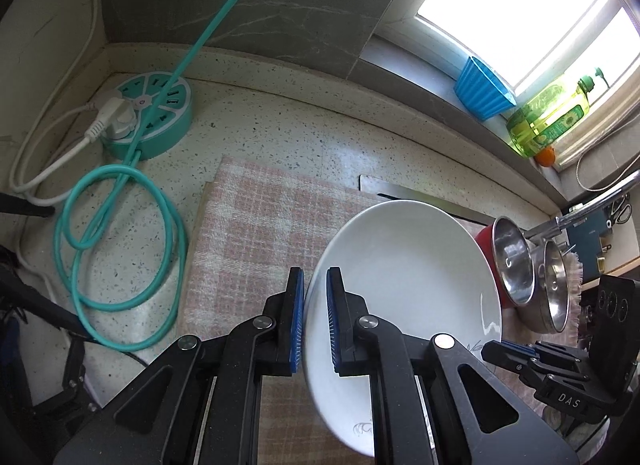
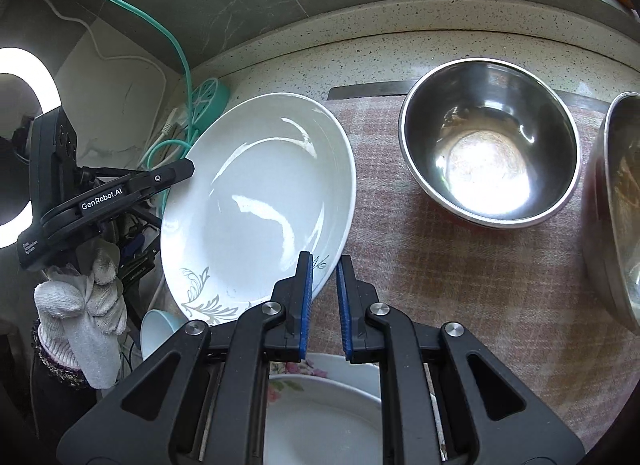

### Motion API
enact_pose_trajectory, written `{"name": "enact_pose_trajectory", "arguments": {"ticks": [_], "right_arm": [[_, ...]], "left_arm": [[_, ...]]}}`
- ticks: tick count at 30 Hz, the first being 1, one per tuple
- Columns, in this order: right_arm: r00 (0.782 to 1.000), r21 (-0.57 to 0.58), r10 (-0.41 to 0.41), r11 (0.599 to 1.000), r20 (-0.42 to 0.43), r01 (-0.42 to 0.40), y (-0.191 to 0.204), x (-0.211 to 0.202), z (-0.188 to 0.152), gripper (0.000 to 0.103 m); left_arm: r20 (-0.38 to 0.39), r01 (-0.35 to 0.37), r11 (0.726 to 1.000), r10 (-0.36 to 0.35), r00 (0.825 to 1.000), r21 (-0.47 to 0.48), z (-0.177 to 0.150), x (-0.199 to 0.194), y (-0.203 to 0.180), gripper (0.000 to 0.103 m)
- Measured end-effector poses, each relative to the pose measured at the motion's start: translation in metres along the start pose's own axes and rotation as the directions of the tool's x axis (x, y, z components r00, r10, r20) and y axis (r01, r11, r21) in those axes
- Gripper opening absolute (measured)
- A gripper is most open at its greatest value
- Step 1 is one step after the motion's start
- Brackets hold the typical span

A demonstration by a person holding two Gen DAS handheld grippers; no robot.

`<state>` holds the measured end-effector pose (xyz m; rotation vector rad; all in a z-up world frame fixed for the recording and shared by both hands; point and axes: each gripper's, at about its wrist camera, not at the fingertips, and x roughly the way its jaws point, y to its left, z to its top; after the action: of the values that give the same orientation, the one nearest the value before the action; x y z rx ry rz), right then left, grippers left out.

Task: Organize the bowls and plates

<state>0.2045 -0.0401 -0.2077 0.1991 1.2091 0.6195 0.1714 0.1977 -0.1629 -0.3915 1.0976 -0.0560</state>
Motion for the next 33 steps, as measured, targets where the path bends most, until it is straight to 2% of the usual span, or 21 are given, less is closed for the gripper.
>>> {"name": "enact_pose_trajectory", "arguments": {"ticks": [12,15,33], "right_arm": [[1.0,-0.049,0.015,0.999,-0.004,-0.015,-0.01,-0.043,-0.042,0.012],[1.0,-0.062,0.022,0.998,-0.012,-0.023,-0.013,-0.052,-0.057,0.012],[0.997,-0.078,0.008,0.997,-0.077,-0.014,-0.041,-0.075,-0.129,0.012]], "left_arm": [[0.053,0.057,0.998,-0.056,0.997,-0.02,-0.053,-0.041,-0.031,0.009],[0.062,0.053,0.999,-0.052,0.997,-0.01,-0.069,-0.049,-0.041,0.009],[0.03,0.06,0.997,-0.058,0.998,-0.048,-0.162,-0.062,-0.071,0.009]]}}
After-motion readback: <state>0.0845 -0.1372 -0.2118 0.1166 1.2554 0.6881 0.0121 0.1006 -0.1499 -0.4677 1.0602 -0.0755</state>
